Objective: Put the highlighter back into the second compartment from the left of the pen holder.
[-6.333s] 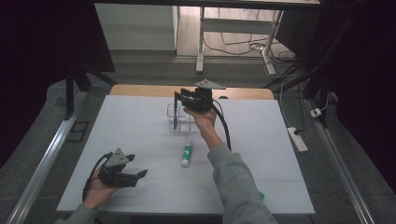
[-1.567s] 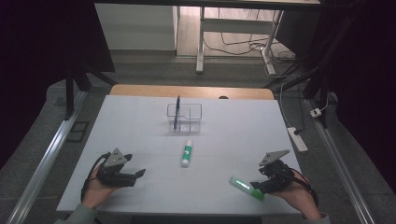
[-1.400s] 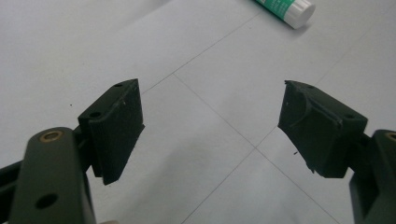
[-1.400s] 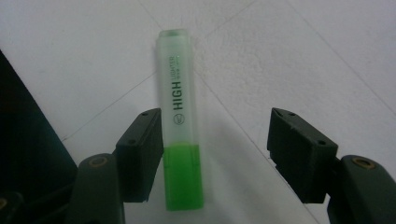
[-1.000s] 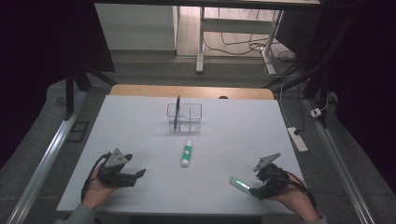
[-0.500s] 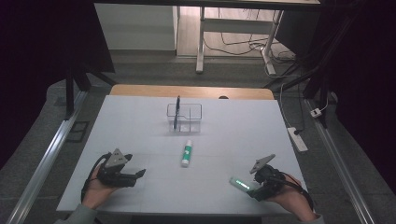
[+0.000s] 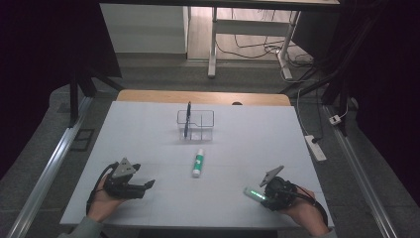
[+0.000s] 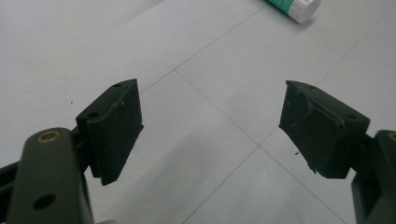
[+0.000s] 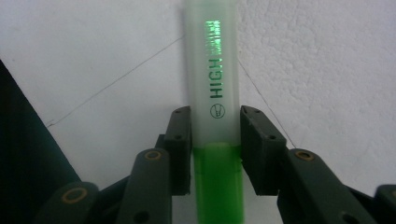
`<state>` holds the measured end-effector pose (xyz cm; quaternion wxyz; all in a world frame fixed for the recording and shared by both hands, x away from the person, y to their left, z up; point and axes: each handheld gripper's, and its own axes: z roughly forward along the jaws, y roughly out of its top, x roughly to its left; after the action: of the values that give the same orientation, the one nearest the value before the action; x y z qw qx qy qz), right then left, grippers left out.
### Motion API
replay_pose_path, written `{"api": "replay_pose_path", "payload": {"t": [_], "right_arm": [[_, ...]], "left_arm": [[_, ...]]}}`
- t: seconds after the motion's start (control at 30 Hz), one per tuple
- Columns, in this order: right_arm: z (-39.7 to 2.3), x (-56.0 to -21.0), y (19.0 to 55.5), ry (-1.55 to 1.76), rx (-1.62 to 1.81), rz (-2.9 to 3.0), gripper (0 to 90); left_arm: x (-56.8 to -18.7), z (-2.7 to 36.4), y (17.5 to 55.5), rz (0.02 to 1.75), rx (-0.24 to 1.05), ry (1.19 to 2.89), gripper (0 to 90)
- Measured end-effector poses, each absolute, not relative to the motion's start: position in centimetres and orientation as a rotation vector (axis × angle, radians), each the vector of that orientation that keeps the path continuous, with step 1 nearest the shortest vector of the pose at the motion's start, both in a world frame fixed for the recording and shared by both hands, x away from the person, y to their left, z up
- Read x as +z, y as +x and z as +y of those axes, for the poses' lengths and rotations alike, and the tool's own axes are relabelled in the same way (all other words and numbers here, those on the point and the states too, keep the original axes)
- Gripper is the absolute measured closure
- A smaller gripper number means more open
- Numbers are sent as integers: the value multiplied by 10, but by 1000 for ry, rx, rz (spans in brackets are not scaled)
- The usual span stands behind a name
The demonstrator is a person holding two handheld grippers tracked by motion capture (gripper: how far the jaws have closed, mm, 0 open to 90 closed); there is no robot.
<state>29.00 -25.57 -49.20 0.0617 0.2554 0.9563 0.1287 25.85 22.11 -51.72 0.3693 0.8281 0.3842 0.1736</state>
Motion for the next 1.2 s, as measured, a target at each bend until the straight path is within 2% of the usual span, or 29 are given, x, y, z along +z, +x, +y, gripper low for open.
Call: {"api": "replay_pose_path", "payload": {"t": [0.27, 0.77, 1.2], "right_arm": [[-254, -491, 290, 746, 381, 2895, 667], [-265, -466, 297, 799, 750, 2784, 667], [-261, -457, 307, 841, 935, 2682, 667]], "left_arm": [[-517, 222, 258, 988, 448, 2117, 207], [-514, 216, 258, 967, 452, 2126, 207], [-513, 212, 258, 952, 452, 2136, 207]]}}
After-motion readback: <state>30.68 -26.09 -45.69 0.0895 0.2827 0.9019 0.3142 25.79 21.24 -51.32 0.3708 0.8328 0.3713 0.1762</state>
